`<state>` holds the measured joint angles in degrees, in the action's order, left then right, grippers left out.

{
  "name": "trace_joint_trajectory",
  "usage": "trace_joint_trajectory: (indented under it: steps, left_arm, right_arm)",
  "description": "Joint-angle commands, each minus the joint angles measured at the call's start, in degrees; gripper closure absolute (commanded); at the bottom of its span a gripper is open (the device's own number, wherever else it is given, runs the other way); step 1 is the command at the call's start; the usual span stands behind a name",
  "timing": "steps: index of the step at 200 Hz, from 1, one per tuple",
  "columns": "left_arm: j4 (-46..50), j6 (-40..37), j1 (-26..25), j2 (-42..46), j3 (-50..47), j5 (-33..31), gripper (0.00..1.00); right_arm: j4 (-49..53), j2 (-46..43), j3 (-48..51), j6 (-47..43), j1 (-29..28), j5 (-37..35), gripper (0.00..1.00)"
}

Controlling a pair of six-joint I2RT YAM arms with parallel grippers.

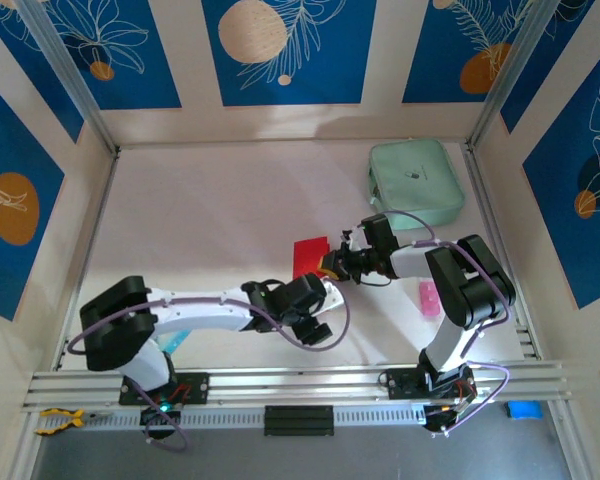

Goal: Fold a paper plane with a square sheet of paper (pick it up from the middle)
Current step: Fold the triangle a second time at the center of the table.

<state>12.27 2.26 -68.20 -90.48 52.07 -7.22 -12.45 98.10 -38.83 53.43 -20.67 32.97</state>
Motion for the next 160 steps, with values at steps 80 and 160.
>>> trace_joint_trajectory:
  steps: [80,160]
  left_arm:
    - [-2.4,-5.8,-1.4,-7.0,4.3,-13.2,0.23]
    - [-3.8,-5.8,-1.4,-8.7,5.0,-11.2,0.4]
  right_arm:
    - [2.0,1.1,-2.4,-0.1,-0.3,2.1,0.82]
    - [2.4,0.5,-1.9,-0.3,-0.2,2.1,0.82]
